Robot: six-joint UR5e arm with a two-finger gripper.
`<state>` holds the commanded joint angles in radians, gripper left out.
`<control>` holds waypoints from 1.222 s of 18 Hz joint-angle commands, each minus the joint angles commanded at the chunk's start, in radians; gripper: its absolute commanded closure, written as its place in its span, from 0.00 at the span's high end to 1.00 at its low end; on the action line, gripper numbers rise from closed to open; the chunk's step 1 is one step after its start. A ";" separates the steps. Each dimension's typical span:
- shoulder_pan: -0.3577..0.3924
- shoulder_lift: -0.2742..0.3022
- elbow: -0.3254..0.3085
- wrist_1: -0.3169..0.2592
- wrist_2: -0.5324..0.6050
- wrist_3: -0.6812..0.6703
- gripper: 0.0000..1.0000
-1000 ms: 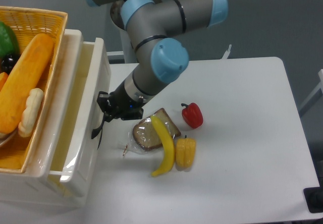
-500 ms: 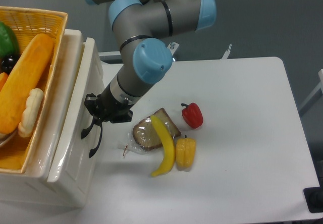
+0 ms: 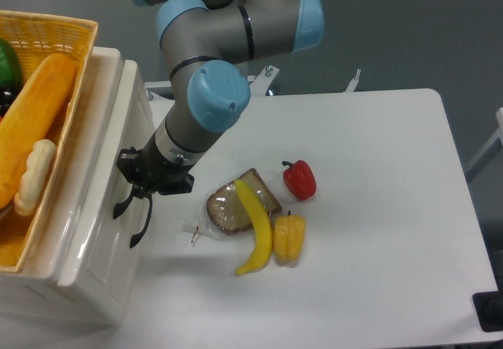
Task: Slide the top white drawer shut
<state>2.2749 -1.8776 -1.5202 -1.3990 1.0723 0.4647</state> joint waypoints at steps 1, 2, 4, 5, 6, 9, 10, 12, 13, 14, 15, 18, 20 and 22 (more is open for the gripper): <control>0.011 0.000 0.000 0.002 0.002 0.002 0.07; 0.018 0.000 0.000 0.002 0.008 0.002 0.13; 0.060 0.002 0.000 0.006 0.044 0.003 0.29; 0.075 0.002 0.000 0.009 0.052 0.003 0.36; 0.095 0.002 0.000 0.012 0.055 0.003 0.38; 0.173 0.003 0.002 0.014 0.057 0.003 0.56; 0.201 0.003 0.002 0.014 0.057 0.005 0.66; 0.253 0.005 0.005 0.015 0.057 0.014 0.99; 0.274 0.005 0.011 0.014 0.055 0.015 1.00; 0.294 0.005 0.015 0.012 0.055 0.015 1.00; 0.319 0.006 0.021 0.014 0.055 0.017 1.00; 0.394 0.005 0.038 0.015 0.055 0.057 1.00; 0.446 0.000 0.043 0.018 0.060 0.125 1.00; 0.481 -0.006 0.043 0.029 0.118 0.227 1.00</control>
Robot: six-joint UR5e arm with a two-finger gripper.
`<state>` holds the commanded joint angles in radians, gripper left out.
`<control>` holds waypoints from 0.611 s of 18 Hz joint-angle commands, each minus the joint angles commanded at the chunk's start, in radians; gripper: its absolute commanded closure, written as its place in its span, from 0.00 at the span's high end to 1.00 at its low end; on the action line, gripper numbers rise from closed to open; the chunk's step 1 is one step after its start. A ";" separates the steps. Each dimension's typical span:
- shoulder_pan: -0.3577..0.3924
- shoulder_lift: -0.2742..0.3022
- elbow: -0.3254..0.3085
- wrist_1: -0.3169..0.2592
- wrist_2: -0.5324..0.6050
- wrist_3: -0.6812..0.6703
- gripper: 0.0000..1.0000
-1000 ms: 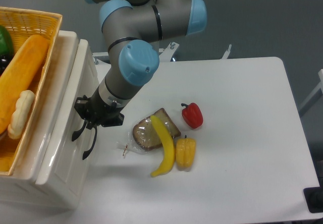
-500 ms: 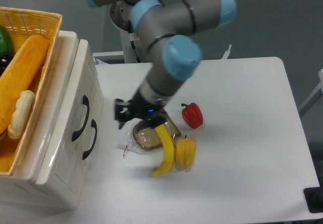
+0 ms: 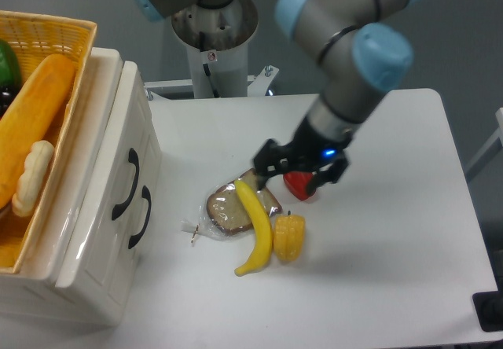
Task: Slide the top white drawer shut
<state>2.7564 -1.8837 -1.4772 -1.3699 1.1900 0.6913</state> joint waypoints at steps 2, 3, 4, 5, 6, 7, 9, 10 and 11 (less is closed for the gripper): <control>0.025 -0.017 0.000 0.041 0.095 0.086 1.00; 0.035 -0.023 0.000 0.061 0.127 0.108 1.00; 0.049 -0.038 0.000 0.084 0.150 0.114 1.00; 0.067 -0.049 0.000 0.106 0.170 0.116 1.00; 0.086 -0.061 0.002 0.120 0.178 0.123 1.00; 0.106 -0.075 0.005 0.133 0.183 0.135 1.00; 0.141 -0.103 0.014 0.143 0.210 0.198 1.00; 0.150 -0.106 0.014 0.144 0.232 0.253 1.00; 0.158 -0.112 0.017 0.143 0.256 0.317 1.00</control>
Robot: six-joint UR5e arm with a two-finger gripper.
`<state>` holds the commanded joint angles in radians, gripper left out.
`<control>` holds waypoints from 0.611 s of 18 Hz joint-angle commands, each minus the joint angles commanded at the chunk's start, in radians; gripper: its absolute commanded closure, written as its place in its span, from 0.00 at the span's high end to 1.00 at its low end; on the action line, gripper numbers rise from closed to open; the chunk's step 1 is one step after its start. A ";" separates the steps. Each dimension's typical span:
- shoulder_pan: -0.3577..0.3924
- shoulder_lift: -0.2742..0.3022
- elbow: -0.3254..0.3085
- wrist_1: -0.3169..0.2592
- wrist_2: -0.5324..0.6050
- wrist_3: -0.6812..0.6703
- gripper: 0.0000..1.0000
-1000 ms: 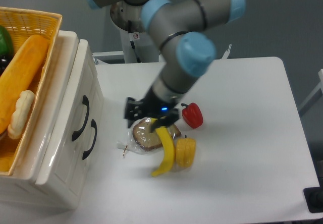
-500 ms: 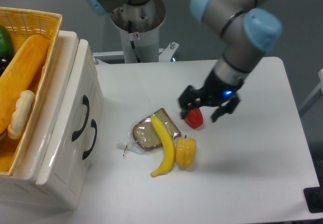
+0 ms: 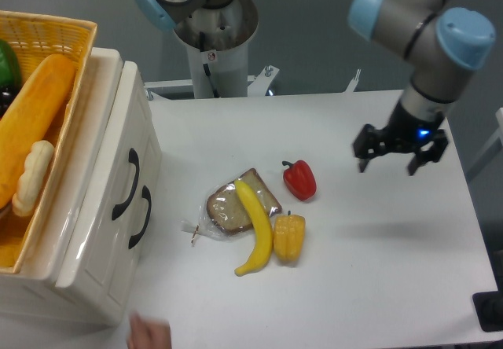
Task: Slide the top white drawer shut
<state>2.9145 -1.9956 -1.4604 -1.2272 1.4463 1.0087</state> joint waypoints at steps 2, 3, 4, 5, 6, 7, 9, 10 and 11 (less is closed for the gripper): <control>0.026 -0.009 0.000 -0.002 0.028 0.109 1.00; 0.035 -0.017 0.000 0.000 0.032 0.160 1.00; 0.044 -0.026 0.002 0.000 0.039 0.201 1.00; 0.054 -0.040 0.012 0.002 0.043 0.235 1.00; 0.067 -0.054 0.032 0.002 0.043 0.257 1.00; 0.078 -0.063 0.052 0.002 0.048 0.270 1.00; 0.084 -0.081 0.081 0.002 0.062 0.322 1.00; 0.084 -0.090 0.089 0.002 0.072 0.359 1.00; 0.089 -0.095 0.091 0.002 0.081 0.390 1.00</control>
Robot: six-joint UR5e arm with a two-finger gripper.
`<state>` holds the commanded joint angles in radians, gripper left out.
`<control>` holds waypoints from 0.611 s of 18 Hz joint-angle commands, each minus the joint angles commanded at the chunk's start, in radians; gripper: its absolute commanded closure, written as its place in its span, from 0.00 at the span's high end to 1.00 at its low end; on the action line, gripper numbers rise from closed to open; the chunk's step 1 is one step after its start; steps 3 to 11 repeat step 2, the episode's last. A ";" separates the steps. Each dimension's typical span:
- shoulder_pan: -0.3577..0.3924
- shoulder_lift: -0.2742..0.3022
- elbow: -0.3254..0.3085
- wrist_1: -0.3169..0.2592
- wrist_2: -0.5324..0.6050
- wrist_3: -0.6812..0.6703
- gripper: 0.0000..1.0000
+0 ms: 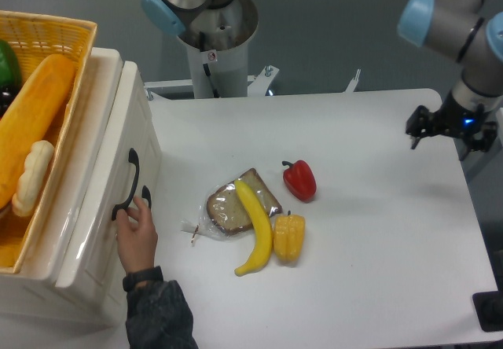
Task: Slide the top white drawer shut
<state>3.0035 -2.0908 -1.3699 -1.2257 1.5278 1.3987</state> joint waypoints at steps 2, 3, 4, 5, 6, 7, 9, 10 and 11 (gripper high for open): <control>0.003 -0.003 -0.002 0.000 0.012 0.022 1.00; 0.003 -0.003 -0.002 0.000 0.012 0.022 1.00; 0.003 -0.003 -0.002 0.000 0.012 0.022 1.00; 0.003 -0.003 -0.002 0.000 0.012 0.022 1.00; 0.003 -0.003 -0.002 0.000 0.012 0.022 1.00; 0.003 -0.003 -0.002 0.000 0.012 0.022 1.00; 0.003 -0.003 -0.002 0.000 0.012 0.022 1.00; 0.003 -0.003 -0.002 0.000 0.012 0.022 1.00; 0.003 -0.003 -0.002 0.000 0.012 0.022 1.00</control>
